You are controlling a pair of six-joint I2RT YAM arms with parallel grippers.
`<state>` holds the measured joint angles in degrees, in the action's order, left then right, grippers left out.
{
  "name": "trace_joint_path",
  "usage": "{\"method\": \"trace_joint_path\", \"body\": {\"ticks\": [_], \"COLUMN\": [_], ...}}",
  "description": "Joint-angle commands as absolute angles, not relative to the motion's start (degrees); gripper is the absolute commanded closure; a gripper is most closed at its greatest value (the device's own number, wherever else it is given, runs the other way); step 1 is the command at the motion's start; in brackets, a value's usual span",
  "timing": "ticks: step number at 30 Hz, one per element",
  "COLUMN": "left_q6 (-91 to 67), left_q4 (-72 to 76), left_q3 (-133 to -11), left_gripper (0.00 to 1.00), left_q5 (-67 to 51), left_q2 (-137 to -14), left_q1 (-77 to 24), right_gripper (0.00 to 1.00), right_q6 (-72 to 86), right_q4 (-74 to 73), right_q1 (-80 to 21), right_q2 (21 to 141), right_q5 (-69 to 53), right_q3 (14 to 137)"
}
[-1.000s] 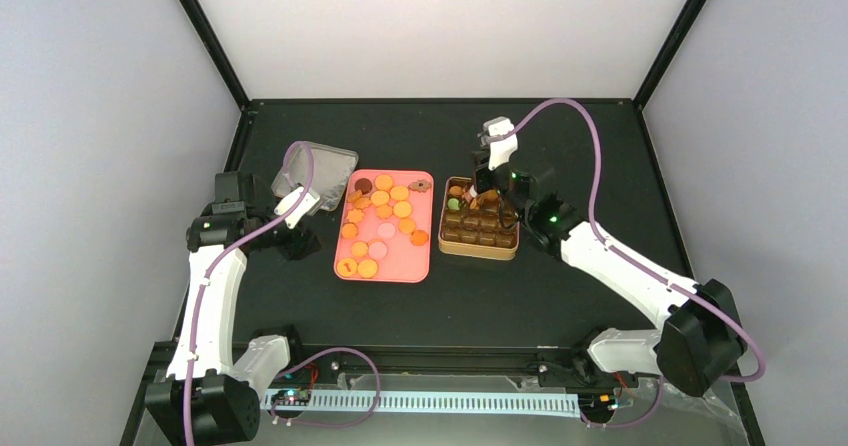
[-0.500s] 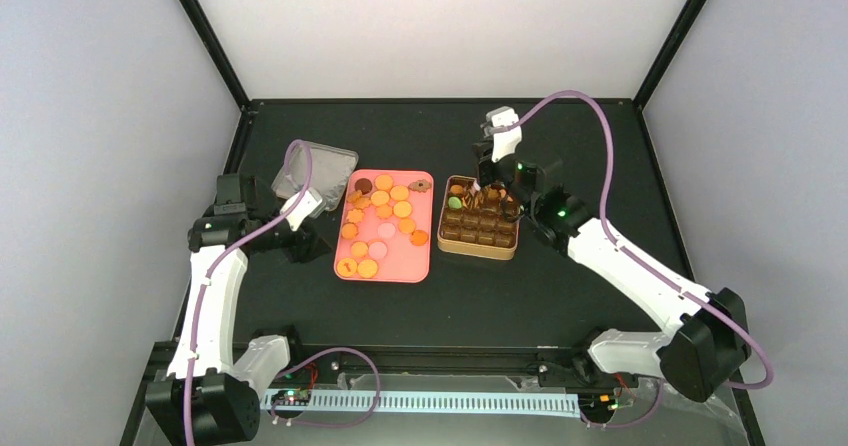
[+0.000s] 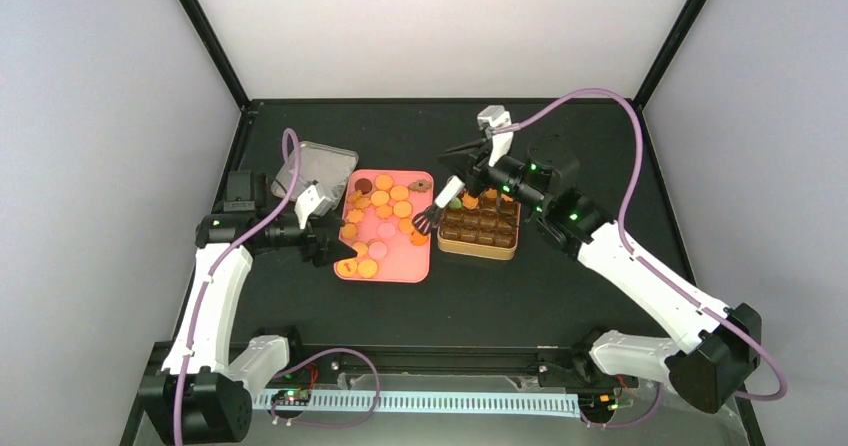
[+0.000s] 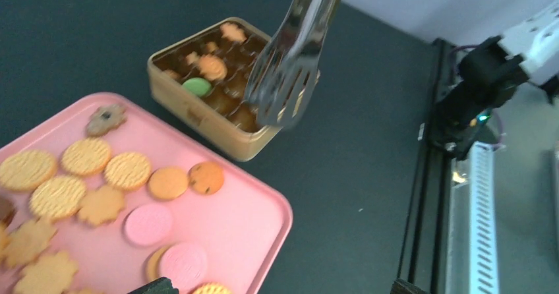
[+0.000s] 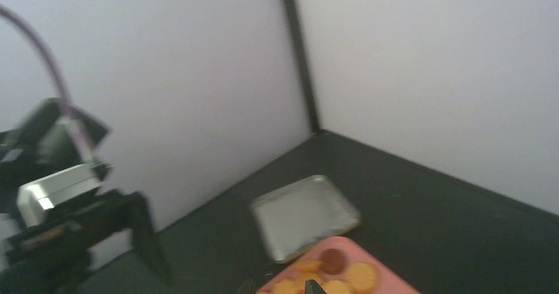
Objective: Pack the cookies
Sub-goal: Pass from the right arm to the left
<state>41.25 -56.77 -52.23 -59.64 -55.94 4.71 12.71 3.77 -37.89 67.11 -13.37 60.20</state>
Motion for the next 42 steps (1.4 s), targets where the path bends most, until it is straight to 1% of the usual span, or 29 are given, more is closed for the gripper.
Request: {"method": "trace_joint_path", "body": {"ticks": [1, 7, 11, 14, 16, 19, 24, 27, 29, 32, 35, 37, 38, 39, 40, 41, 42], "left_q6": [37.9, 38.9, 42.6, 44.0, 46.1, 48.2, 50.9, 53.3, 54.3, 54.0, 52.1, 50.7, 50.4, 49.9, 49.2, 48.8, 48.6], "left_q4": [-52.7, -53.0, -55.9, -57.7, -59.8, -61.8, -65.1, -68.0, -69.1, -68.9, -67.2, -65.8, -65.4, -65.0, -64.4, -64.0, -63.8], "left_q3": [-53.4, -52.2, -52.1, -52.2, -52.7, -53.4, -53.7, -54.5, -54.7, -54.8, -54.6, -54.5, -54.4, -54.4, -54.2, -54.1, -54.1], "left_gripper": [0.13, 0.17, 0.18, 0.21, 0.27, 0.42, 0.55, 0.69, 0.75, 0.75, 0.72, 0.67, 0.63, 0.59, 0.50, 0.48, 0.48], "left_q5": [-69.1, -69.6, -71.3, -73.2, -74.1, -73.7, -74.1, -74.9, -75.0, -75.0, -74.2, -73.9, -73.8, -73.8, -73.6, -73.6, -73.6], "left_q2": [-56.0, -58.1, -59.5, -60.2, -60.5, -60.9, -61.7, -62.3, -62.7, -63.4, -63.6, -63.5, -63.4, -63.3, -63.1, -63.0, -62.8], "left_q1": [1.3, -3.7, -4.6, -5.1, -5.5, -6.1, -6.4, -6.8, -6.9, -7.1, -7.5, -7.6, -7.6, -7.7, -7.9, -8.0, -8.1], "right_gripper": [0.92, 0.93, 0.93, 0.93, 0.93, 0.94, 0.95, 0.95, 0.95, 0.95, 0.96, 0.96, 0.96, 0.96, 0.96, 0.96, 0.96], "right_q6": [20.0, 24.7, 25.4, 25.9, 25.8, 25.4, 25.5, 23.9, 23.9, 24.7, 25.9, 26.3, 26.4, 26.5, 26.6, 26.6, 26.5], "right_q4": [9.9, 15.9, 17.6, 18.5, 18.6, 18.6, 19.3, 17.8, 18.0, 19.0, 20.4, 21.1, 21.2, 21.5, 21.7, 21.8, 21.8], "right_q1": [-40.3, -43.6, -45.3, -45.9, -46.4, -46.7, -47.1, -47.4, -47.4, -47.5, -47.9, -48.4, -48.8, -49.2, -49.4, -49.8, -50.0], "right_q2": [68.7, 72.5, 74.1, 75.0, 75.4, 75.9, 75.7, 75.5, 75.2, 75.0, 75.1, 75.1, 75.2, 75.2, 75.4, 75.4, 75.6], "right_q5": [-26.1, -29.2, -28.9, -28.8, -28.5, -27.7, -27.0, -25.3, -25.0, -25.2, -25.6, -25.7, -25.5, -25.4, -25.3, -25.2, -25.0], "right_q3": [62.5, 63.2, 63.7, 64.3, 64.8, 65.2, 65.4, 65.9, 65.9, 65.8, 65.6, 65.5, 65.4, 65.4, 65.3, 65.4, 65.4]}}
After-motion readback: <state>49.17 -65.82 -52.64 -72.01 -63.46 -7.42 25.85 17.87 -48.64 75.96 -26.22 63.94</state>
